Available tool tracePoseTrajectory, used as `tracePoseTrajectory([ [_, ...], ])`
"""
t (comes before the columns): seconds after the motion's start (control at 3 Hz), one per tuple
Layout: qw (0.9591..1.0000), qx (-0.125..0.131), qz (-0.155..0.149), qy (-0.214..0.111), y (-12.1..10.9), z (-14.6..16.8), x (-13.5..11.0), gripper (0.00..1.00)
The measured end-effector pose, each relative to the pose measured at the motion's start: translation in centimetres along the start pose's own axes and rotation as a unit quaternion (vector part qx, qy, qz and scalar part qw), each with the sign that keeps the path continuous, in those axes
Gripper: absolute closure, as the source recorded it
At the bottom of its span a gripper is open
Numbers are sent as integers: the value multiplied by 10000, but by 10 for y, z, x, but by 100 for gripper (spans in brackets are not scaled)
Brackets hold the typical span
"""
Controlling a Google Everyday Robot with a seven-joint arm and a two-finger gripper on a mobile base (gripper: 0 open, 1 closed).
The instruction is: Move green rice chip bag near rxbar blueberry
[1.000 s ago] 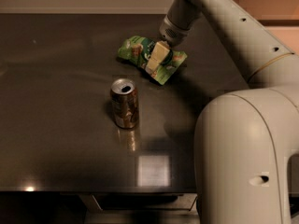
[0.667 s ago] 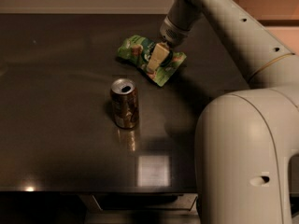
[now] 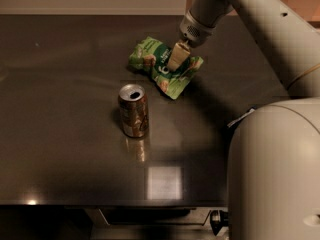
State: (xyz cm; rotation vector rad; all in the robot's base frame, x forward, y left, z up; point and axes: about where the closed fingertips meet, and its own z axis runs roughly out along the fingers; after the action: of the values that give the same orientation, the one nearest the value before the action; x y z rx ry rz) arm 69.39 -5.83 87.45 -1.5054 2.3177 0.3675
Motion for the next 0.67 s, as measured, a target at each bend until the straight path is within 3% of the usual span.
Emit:
tracePoseTrajectory([
  [0.33,9999,82,63,-52,12,-31,22,100],
  [0.67,9998,155,115,-59,25,-64,47,100],
])
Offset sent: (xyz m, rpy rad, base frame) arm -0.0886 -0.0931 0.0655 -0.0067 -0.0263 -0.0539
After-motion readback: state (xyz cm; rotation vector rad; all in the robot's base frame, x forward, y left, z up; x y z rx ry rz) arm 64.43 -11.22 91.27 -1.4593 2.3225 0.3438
